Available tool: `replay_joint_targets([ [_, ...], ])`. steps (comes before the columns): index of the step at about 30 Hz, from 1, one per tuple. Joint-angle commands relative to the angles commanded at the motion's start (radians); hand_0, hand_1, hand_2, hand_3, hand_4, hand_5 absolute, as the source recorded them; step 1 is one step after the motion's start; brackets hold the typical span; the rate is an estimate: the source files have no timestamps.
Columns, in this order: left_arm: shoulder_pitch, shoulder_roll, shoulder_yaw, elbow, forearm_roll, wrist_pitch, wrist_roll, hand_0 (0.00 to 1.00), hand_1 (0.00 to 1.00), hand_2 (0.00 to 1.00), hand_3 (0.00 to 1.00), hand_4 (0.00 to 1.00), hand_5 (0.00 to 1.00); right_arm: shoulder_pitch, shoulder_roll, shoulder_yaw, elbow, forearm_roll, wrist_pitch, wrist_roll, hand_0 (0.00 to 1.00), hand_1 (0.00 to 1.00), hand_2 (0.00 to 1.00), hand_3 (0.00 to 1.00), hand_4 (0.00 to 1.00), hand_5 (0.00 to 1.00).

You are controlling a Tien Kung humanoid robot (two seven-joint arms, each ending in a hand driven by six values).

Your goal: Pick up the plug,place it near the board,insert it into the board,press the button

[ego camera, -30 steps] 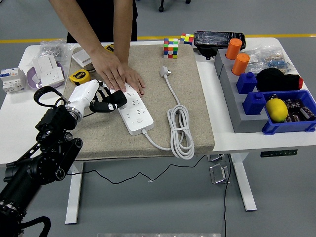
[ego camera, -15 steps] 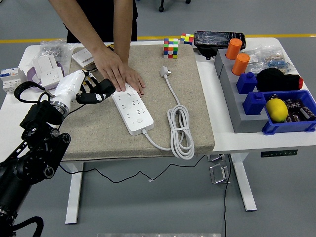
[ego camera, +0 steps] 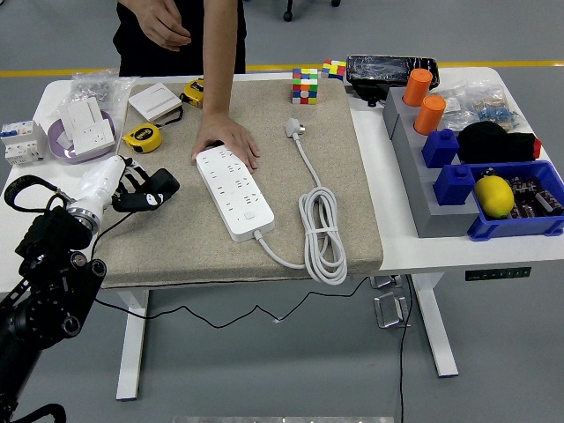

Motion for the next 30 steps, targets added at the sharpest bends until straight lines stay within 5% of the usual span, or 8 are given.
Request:
replay_joint_targets([
  [1,0.002,0.0,-0.001,0.0,0.0,-0.005,-0.001,0.476,0.409,0.425,0.459,0.668,0.169,-0.001,0.0,-0.001,0.0,0.001,0.0,0.0,0.879,0.825,0.805,0.828,0.998,0.998],
  [6,0.01,0.0,-0.002,0.005,0.0,-0.032,-0.005,0.476,0.409,0.425,0.459,0.668,0.169,-0.005,-0.001,-0.006,-0.001,0.004,0.002,0.0,0.879,0.825,0.805,0.828,0.998,0.998],
  [7,0.011,0.0,-0.002,0.006,0.0,-0.037,-0.005,0.572,0.609,0.532,0.524,0.799,0.212,-0.005,-0.001,-0.006,-0.001,0.004,0.001,0.0,0.879,0.825,0.804,0.828,0.998,0.998],
  [12,0.013,0.0,-0.002,0.006,0.0,-0.047,-0.008,0.572,0.609,0.532,0.524,0.799,0.212,-0.006,-0.002,-0.007,0.0,0.004,0.001,0.0,0.879,0.825,0.804,0.828,0.998,0.998],
  [13,0.013,0.0,-0.003,0.006,0.0,-0.049,-0.01,0.663,0.727,0.669,0.601,0.948,0.325,-0.006,-0.002,-0.007,0.0,0.004,0.001,0.0,0.879,0.825,0.804,0.828,0.998,0.998],
  [18,0.011,0.004,-0.009,0.006,0.0,-0.056,-0.019,0.663,0.727,0.669,0.601,0.948,0.325,-0.005,-0.002,-0.008,0.0,0.004,0.001,0.0,0.879,0.825,0.804,0.828,0.998,0.998],
  [19,0.011,0.004,-0.01,0.006,0.0,-0.057,-0.021,0.74,0.789,0.758,0.769,0.998,0.556,-0.005,-0.002,-0.008,0.0,0.005,0.001,0.0,0.879,0.825,0.804,0.827,0.998,0.998],
  [30,0.012,0.004,-0.03,-0.043,-0.072,-0.084,-0.065,0.778,0.824,0.795,0.81,0.998,0.637,-0.004,-0.001,-0.004,0.0,0.005,0.002,0.0,0.878,0.825,0.804,0.828,0.998,0.998],
])
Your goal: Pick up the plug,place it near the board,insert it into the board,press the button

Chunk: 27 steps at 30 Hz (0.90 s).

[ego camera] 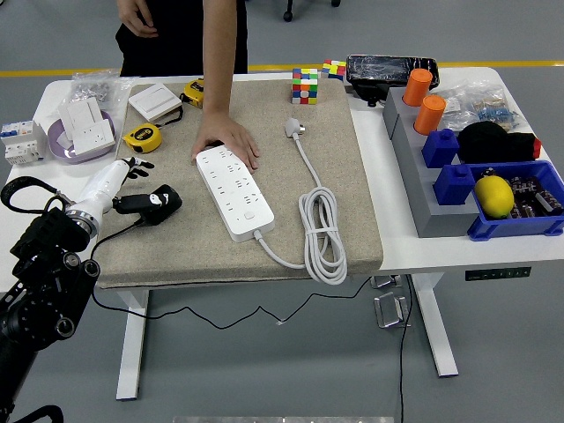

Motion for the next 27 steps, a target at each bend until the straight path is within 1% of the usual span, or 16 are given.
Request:
replay_joint_targets([
  [1,0.002,-0.001,-0.004,-0.01,-0.027,0.0,-0.004,0.922,0.948,0.928,0.915,0.998,0.998,0.0,0.0,0.0,0.0,0.0,0.0,0.0,0.878,0.825,0.805,0.827,0.998,0.998],
  [4,0.016,-0.008,-0.02,-0.062,-0.133,0.002,-0.006,0.922,0.948,0.928,0.915,0.998,0.998,0.002,0.0,0.002,0.0,0.0,0.0,0.0,0.878,0.825,0.805,0.827,0.998,0.998],
  [6,0.037,-0.013,-0.034,-0.12,-0.217,-0.005,0.005,0.922,0.948,0.928,0.915,0.998,0.998,0.002,0.001,0.004,0.0,0.0,0.0,0.0,0.878,0.825,0.805,0.827,0.998,0.998],
  [7,0.048,-0.016,-0.041,-0.15,-0.256,-0.007,0.013,0.99,0.99,0.973,0.947,0.998,0.998,0.001,0.002,0.004,0.0,-0.001,0.0,0.0,0.878,0.825,0.803,0.827,0.998,0.998],
  [9,0.068,-0.023,-0.058,-0.207,-0.341,-0.008,0.026,0.99,0.99,0.973,0.947,0.998,0.998,0.0,0.003,0.005,-0.001,0.0,-0.001,0.0,0.878,0.825,0.803,0.827,0.998,0.998],
  [12,0.108,-0.042,-0.101,-0.306,-0.471,-0.01,0.051,0.99,0.99,0.973,0.947,0.998,0.998,-0.002,0.005,0.007,-0.002,0.0,0.0,0.0,0.878,0.825,0.803,0.827,0.998,0.998],
  [14,0.132,-0.048,-0.129,-0.352,-0.555,-0.02,0.062,0.998,0.998,0.977,0.967,0.998,0.998,-0.002,0.007,0.006,-0.002,0.001,0.0,0.0,0.878,0.825,0.803,0.827,0.998,0.998],
  [18,0.171,-0.053,-0.17,-0.401,-0.724,-0.039,0.077,0.998,0.998,0.977,0.967,0.998,0.998,0.001,0.008,0.009,-0.003,0.004,-0.003,0.002,0.878,0.825,0.803,0.827,0.998,0.998],
  [21,0.196,-0.059,-0.197,-0.417,-0.848,-0.058,0.094,0.998,0.998,0.98,0.971,0.998,0.998,0.002,0.008,0.013,-0.003,0.007,-0.008,0.005,0.878,0.825,0.801,0.827,0.998,0.998],
  [22,0.206,-0.059,-0.21,-0.416,-0.893,-0.065,0.098,0.998,0.998,0.98,0.971,0.998,0.998,0.0,0.007,0.016,-0.002,0.009,-0.015,0.009,0.878,0.825,0.801,0.827,0.998,0.998],
  [24,0.218,-0.059,-0.224,-0.414,-0.978,-0.065,0.098,0.998,0.998,0.98,0.971,0.998,0.998,-0.003,0.004,0.019,0.0,0.019,-0.033,0.022,0.878,0.825,0.801,0.827,0.998,0.998],
  [25,0.225,-0.059,-0.228,-0.414,-1.017,-0.065,0.098,0.998,0.971,0.92,0.936,0.998,0.998,-0.005,0.001,0.019,0.0,0.027,-0.046,0.03,0.876,0.822,0.801,0.826,0.998,0.998],
  [27,0.237,-0.059,-0.23,-0.419,-1.101,-0.062,0.097,0.998,0.971,0.92,0.936,0.998,0.998,-0.009,-0.005,0.017,0.0,0.044,-0.079,0.051,0.876,0.822,0.801,0.826,0.998,0.998],
])
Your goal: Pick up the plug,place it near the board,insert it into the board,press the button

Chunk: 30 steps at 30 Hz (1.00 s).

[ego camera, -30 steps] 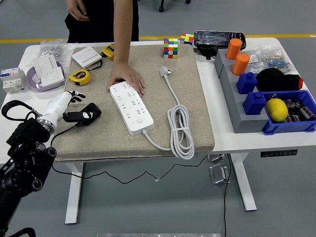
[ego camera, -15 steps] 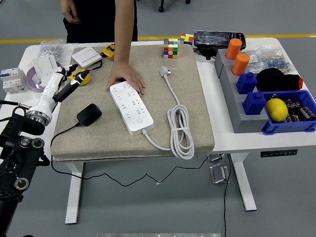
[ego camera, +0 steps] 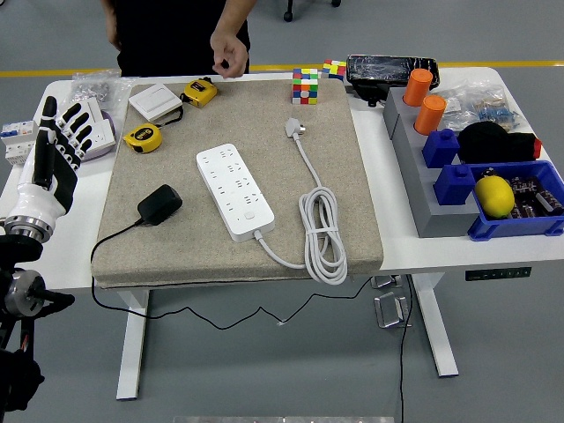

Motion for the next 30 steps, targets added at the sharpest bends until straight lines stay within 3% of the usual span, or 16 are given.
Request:
replay_joint_targets([
  [5,0.026,0.0,0.013,-0.026,-0.208,0.027,-0.016,0.961,0.931,0.882,0.901,0.998,0.998,-0.01,-0.018,-0.016,0.0,0.057,-0.096,0.076,0.868,0.826,0.803,0.827,0.998,0.998],
  [6,0.03,0.0,0.018,-0.029,-0.216,0.031,-0.019,0.961,0.931,0.882,0.901,0.998,0.998,-0.01,-0.02,-0.021,0.002,0.067,-0.109,0.089,0.868,0.826,0.803,0.827,0.998,0.998],
  [11,0.04,0.0,0.049,-0.036,-0.158,0.054,-0.036,0.937,0.916,0.871,0.891,0.998,0.998,-0.014,-0.04,-0.057,0.012,0.111,-0.176,0.177,0.859,0.829,0.808,0.83,0.998,0.998],
  [17,0.033,0.0,0.113,-0.037,-0.007,0.083,-0.064,0.924,0.912,0.865,0.887,0.998,0.998,-0.017,-0.077,-0.089,0.028,0.189,-0.176,0.319,0.853,0.828,0.808,0.831,0.998,0.998],
  [19,0.031,0.0,0.125,-0.034,0.023,0.088,-0.067,0.924,0.912,0.865,0.887,0.998,0.998,-0.018,-0.084,-0.085,0.028,0.189,-0.176,0.324,0.853,0.828,0.808,0.831,0.998,0.998],
  [21,0.034,0.0,0.13,-0.032,0.037,0.091,-0.066,0.924,0.912,0.865,0.887,0.998,0.998,-0.019,-0.095,-0.093,0.028,0.133,-0.174,0.259,0.853,0.828,0.808,0.831,0.998,0.998],
  [23,0.036,0.0,0.131,-0.031,0.043,0.093,-0.067,0.918,0.91,0.864,0.883,0.998,0.998,-0.016,-0.103,-0.109,0.022,0.084,-0.122,0.184,0.832,0.794,0.77,0.806,0.998,0.998],
  [26,0.035,0.0,0.132,-0.028,0.043,0.093,-0.065,0.918,0.91,0.864,0.883,0.998,0.998,-0.006,-0.114,-0.123,0.006,0.034,0.008,0.054,0.832,0.794,0.77,0.806,0.998,0.998],
  [30,0.032,0.0,0.13,-0.027,0.036,0.09,-0.064,0.907,0.904,0.862,0.88,0.998,0.998,0.0,-0.12,-0.145,-0.026,0.14,0.177,-0.114,0.835,0.795,0.769,0.804,0.998,0.998],
])
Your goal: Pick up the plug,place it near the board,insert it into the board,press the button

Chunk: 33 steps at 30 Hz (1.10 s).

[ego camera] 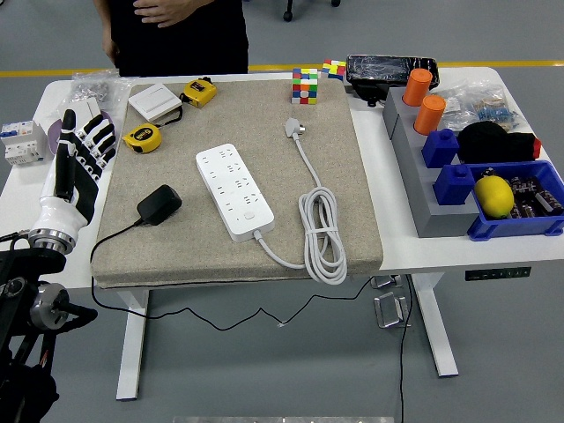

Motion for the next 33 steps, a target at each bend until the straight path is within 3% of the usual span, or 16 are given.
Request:
replay_joint_targets([
  [3,-0.001,0.0,-0.002,0.003,0.005,-0.002,0.001,0.907,0.904,0.862,0.88,0.998,0.998,0.008,-0.012,-0.019,-0.016,0.084,0.13,-0.118,0.835,0.795,0.769,0.804,0.998,0.998],
  [5,-0.004,0.0,-0.003,0.006,0.004,-0.003,0.001,0.902,0.899,0.857,0.871,0.998,0.998,0.011,-0.02,-0.013,-0.019,0.124,0.208,-0.155,0.816,0.804,0.777,0.813,0.998,0.998],
  [11,-0.022,0.0,0.005,0.016,0.014,-0.002,0.002,0.901,0.894,0.854,0.869,0.998,0.998,0.024,-0.039,-0.012,-0.022,0.176,0.464,-0.2,0.788,0.79,0.775,0.81,0.998,0.998],
  [13,-0.024,0.0,0.007,0.014,0.014,-0.001,0.002,0.901,0.894,0.854,0.869,0.998,0.998,0.024,-0.041,-0.005,-0.023,0.189,0.517,-0.202,0.788,0.79,0.775,0.81,0.998,0.998],
  [17,-0.034,0.0,0.023,0.013,0.019,0.002,0.002,0.887,0.892,0.851,0.861,0.998,0.998,0.019,-0.049,0.007,-0.028,0.258,0.557,-0.214,0.793,0.79,0.774,0.811,0.998,0.998],
  [20,-0.046,0.0,0.037,0.017,0.024,0.005,0.001,0.887,0.892,0.851,0.861,0.998,0.998,0.018,-0.059,0.017,-0.033,0.306,0.563,-0.216,0.793,0.79,0.774,0.811,0.998,0.998],
  [24,-0.058,0.0,0.042,0.018,0.024,0.012,-0.003,0.883,0.887,0.845,0.858,0.998,0.998,0.019,-0.062,0.067,-0.037,0.414,0.515,-0.195,0.808,0.799,0.788,0.828,0.998,0.998],
  [30,-0.072,0.0,0.057,0.024,0.031,0.014,-0.006,0.881,0.887,0.843,0.856,0.998,0.998,0.006,-0.059,0.181,-0.019,0.526,0.311,-0.033,0.865,0.851,0.838,0.863,0.998,0.998],
  [33,-0.071,0.0,0.067,0.026,0.043,0.015,-0.006,0.881,0.887,0.843,0.856,0.998,0.998,-0.008,-0.057,0.204,-0.016,0.573,0.247,0.013,0.865,0.851,0.838,0.863,0.998,0.998],
])
